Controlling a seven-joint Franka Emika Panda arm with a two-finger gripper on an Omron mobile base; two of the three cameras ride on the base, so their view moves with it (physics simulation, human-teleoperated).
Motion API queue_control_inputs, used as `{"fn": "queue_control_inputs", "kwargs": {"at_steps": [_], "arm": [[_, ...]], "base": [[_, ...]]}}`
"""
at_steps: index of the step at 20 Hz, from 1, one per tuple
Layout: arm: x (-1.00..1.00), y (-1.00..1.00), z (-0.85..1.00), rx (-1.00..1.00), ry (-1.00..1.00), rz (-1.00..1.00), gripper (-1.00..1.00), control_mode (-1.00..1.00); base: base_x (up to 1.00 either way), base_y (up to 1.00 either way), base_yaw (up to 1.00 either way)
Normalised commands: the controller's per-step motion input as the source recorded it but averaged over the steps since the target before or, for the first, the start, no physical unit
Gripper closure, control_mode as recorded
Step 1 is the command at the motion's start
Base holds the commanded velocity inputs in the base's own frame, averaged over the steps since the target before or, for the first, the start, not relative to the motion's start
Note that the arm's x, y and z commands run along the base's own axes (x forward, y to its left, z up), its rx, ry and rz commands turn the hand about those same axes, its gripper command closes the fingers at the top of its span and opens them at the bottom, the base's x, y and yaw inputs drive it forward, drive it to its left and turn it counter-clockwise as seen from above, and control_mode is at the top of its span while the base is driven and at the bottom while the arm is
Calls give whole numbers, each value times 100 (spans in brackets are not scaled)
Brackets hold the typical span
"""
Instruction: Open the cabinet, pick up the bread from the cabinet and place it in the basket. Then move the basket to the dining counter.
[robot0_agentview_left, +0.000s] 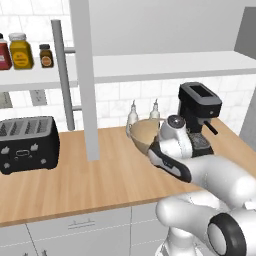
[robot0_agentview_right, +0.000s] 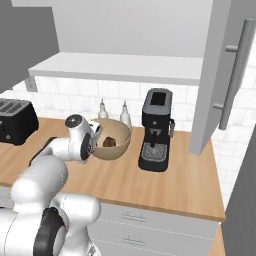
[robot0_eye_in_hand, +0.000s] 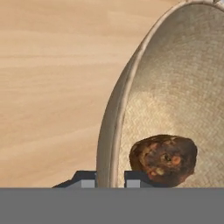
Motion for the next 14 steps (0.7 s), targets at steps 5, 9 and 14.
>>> {"fn": "queue_control_inputs", "kwargs": {"at_steps": [5,9,14], "arm": [[-53,-7,79,-7,-15,22,100,-100],[-99,-1,74,0,-6,26,100,-100],[-89,0,80,0,0,21,100,-100]], "base": [[0,0,0],[0,0,0],[0,0,0]]}}
